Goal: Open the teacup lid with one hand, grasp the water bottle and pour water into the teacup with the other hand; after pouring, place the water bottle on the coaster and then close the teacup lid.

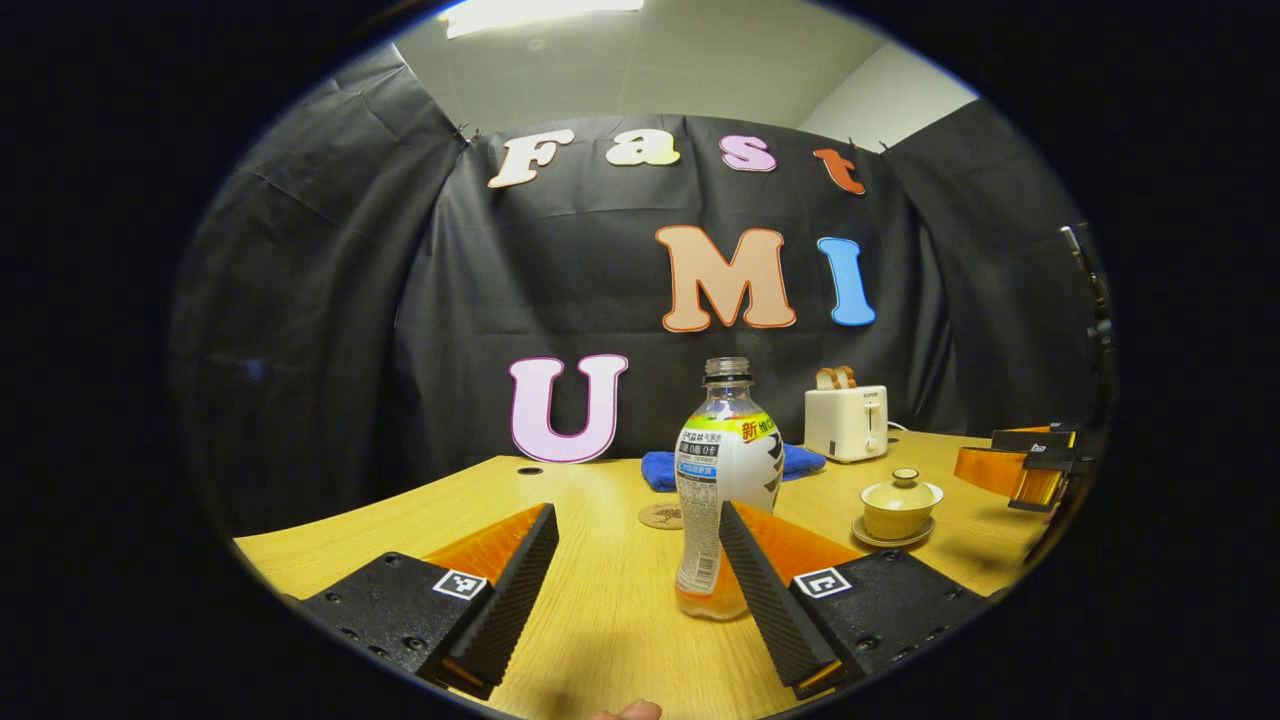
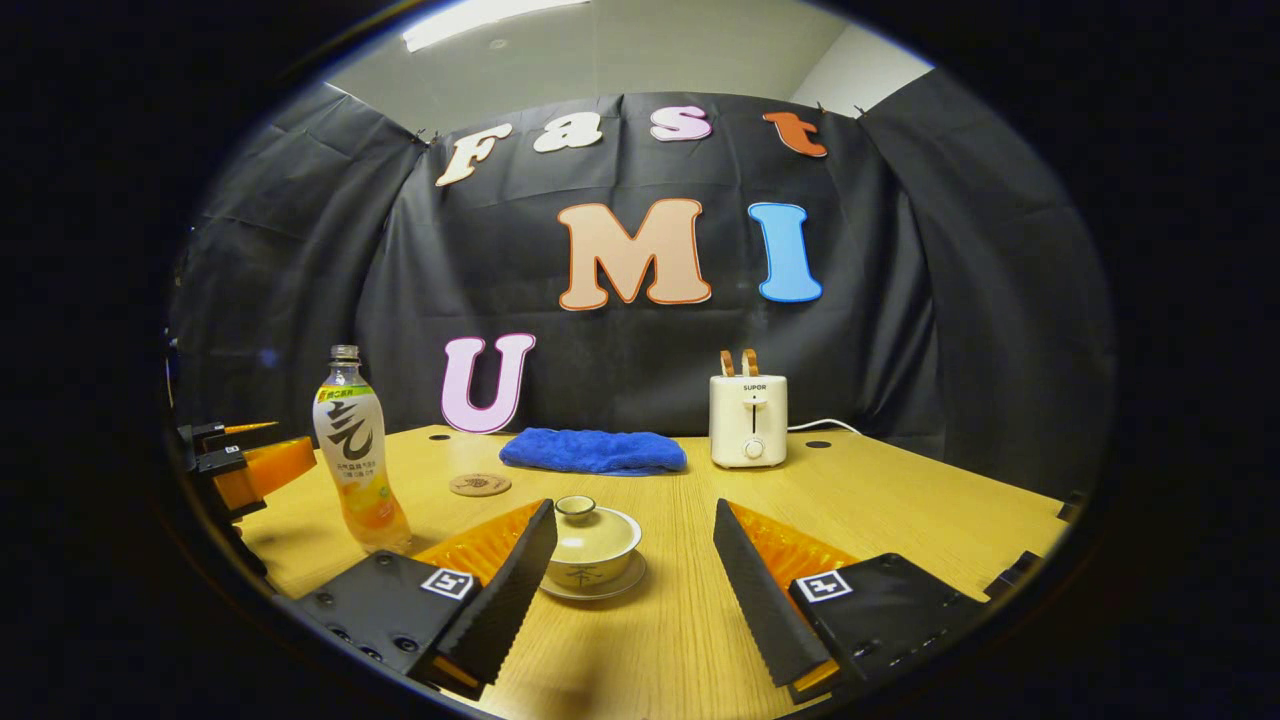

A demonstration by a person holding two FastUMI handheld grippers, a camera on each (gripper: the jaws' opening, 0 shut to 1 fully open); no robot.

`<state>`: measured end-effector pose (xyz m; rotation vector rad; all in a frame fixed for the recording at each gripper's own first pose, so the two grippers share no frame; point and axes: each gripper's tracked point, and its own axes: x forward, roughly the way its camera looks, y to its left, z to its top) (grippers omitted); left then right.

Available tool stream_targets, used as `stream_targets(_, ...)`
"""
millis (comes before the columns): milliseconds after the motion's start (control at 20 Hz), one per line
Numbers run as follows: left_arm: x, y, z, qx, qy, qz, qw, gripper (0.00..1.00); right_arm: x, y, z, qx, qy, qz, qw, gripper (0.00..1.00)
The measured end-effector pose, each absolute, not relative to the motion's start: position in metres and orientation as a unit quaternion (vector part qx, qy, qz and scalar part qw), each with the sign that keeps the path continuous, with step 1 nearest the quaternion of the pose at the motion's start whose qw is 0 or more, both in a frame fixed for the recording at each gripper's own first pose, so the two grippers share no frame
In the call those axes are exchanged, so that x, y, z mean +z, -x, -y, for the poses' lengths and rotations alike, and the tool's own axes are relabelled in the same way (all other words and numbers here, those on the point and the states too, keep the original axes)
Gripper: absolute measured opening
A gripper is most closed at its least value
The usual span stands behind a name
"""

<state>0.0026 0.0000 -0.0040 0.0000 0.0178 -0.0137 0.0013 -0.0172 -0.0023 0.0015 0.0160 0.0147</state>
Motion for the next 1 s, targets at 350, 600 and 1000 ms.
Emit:
stream_targets(350,-0.004,-0.002,-0.001,-0.008,0.0,-0.008,1.0,0.95,-0.003,-0.001,0.017,0.007,-0.001,-0.008,1.0,0.96)
stream_targets(600,-0.004,-0.002,0.0,-0.007,0.001,-0.007,1.0,0.94,-0.003,-0.002,0.017,0.006,-0.001,-0.008,1.0,0.96)
stream_targets(1000,-0.002,-0.002,-0.001,-0.004,0.002,-0.003,1.0,0.95,0.006,-0.019,0.007,0.032,-0.012,-0.021,0.999,1.0)
